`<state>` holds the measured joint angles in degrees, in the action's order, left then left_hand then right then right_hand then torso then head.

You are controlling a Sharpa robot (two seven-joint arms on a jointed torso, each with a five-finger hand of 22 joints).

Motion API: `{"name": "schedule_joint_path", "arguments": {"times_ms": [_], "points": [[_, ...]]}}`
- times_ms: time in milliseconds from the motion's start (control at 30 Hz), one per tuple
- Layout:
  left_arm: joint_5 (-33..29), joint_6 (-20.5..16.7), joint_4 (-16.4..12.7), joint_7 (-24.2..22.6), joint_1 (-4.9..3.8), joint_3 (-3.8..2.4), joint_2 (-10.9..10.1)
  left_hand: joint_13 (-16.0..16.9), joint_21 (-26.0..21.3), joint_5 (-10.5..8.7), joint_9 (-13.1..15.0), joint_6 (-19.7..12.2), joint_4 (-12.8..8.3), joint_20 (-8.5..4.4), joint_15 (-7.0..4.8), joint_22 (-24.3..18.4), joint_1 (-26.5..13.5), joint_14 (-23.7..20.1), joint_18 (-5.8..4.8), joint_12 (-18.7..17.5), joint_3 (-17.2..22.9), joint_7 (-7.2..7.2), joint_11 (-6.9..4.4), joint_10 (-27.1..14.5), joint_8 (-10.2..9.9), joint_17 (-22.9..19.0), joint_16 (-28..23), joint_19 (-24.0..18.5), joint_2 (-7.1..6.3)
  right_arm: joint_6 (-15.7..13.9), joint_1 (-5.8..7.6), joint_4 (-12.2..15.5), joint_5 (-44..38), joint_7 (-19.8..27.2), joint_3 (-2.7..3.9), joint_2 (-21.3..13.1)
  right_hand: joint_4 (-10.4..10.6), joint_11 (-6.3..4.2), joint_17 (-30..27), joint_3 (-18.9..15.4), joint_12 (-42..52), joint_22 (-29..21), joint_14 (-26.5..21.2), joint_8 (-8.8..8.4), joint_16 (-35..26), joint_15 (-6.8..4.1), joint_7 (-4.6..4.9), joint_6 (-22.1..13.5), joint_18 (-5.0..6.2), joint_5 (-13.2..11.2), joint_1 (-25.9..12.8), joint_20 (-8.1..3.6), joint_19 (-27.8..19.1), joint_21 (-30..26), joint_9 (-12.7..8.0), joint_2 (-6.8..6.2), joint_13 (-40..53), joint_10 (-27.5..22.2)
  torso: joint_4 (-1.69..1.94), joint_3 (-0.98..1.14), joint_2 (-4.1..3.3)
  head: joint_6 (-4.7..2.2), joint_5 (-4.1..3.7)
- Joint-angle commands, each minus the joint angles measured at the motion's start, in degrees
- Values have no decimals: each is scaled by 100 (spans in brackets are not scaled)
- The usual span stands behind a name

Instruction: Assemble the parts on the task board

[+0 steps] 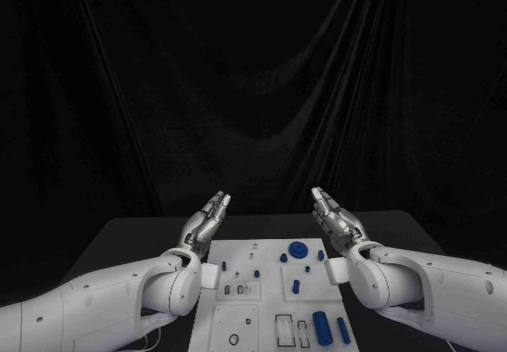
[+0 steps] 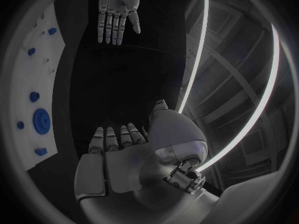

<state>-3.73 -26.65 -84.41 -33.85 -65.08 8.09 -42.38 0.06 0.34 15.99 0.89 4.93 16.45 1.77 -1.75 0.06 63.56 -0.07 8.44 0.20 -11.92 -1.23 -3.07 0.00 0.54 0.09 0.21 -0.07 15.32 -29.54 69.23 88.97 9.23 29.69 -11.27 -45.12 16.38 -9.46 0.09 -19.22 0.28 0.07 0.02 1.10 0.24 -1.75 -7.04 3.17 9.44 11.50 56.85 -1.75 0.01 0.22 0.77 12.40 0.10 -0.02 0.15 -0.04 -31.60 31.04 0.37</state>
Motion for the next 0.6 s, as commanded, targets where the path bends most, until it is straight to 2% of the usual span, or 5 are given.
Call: {"name": "schedule_joint_path", "arguments": {"times_ms": [33, 267, 467, 500, 600], "points": [[-394, 1427, 114, -675, -119, 115, 61, -6, -34, 11, 5, 61, 28, 46, -185, -6, 46, 7, 118, -20, -8, 1, -27, 0, 39, -9, -21, 7, 4, 720, 67, -10, 440, 80, -51, -12, 6, 81, -9, -19, -28, -7, -2, 42, -24, -797, 36, 33, 79, -17, 61, -130, -1, -22, 8, -10, -10, 2, 1, -1, 0, 0, -1], [-578, 2192, 272, -956, -267, 338, 134, -6, -34, 0, 6, 68, 28, 87, -155, -6, 68, 7, 131, -20, -28, 6, -22, 0, 40, -9, -21, 7, 11, 741, 76, -11, 453, 81, -63, -12, 10, 168, -9, -7, -28, -7, -2, 56, -24, -635, 93, 56, 86, -26, 97, 56, -1, -22, 12, -23, -10, 2, 1, -1, 0, 0, -1], [-630, 2408, 317, -1035, -308, 401, 155, -6, -34, 16, 25, 196, 25, 202, -82, -6, 147, 7, 158, -20, -65, 59, 20, 0, 64, -9, -21, 7, 45, 741, 76, -11, 453, 81, -63, -12, -35, 370, -9, 46, 18, -7, -2, 140, -24, -170, 303, 225, 78, -5, 281, 469, -1, -22, 42, -86, 6, 4, 1, -1, 0, 0, -1], [-629, 2906, 523, -995, -303, 403, 106, -6, -34, 17, 26, 202, 24, 207, -80, -6, 153, 7, 159, -20, -68, 60, 21, 0, 66, -9, -21, 7, 44, 1522, 71, -160, 453, -372, -63, -110, -48, 399, -9, 57, 40, -7, -2, 147, -24, -98, 321, 241, 71, 2, 321, 520, -1, -22, 44, -100, 13, 6, 1, 1, 8, 385, 47], [-629, 2955, 504, -973, -302, 403, 71, -6, -34, 25, 16, 160, 24, 324, -36, -6, 269, 7, 175, -20, -91, 55, 34, 0, 54, -9, -21, 7, 36, 1606, 72, -166, 453, -429, -63, -141, -107, 490, -9, 105, 193, 39, -2, 209, -24, 407, 419, 387, 1, 61, 555, 928, 64, 39, 65, -180, 51, 33, 1, 0, 11, 431, 63]]}}
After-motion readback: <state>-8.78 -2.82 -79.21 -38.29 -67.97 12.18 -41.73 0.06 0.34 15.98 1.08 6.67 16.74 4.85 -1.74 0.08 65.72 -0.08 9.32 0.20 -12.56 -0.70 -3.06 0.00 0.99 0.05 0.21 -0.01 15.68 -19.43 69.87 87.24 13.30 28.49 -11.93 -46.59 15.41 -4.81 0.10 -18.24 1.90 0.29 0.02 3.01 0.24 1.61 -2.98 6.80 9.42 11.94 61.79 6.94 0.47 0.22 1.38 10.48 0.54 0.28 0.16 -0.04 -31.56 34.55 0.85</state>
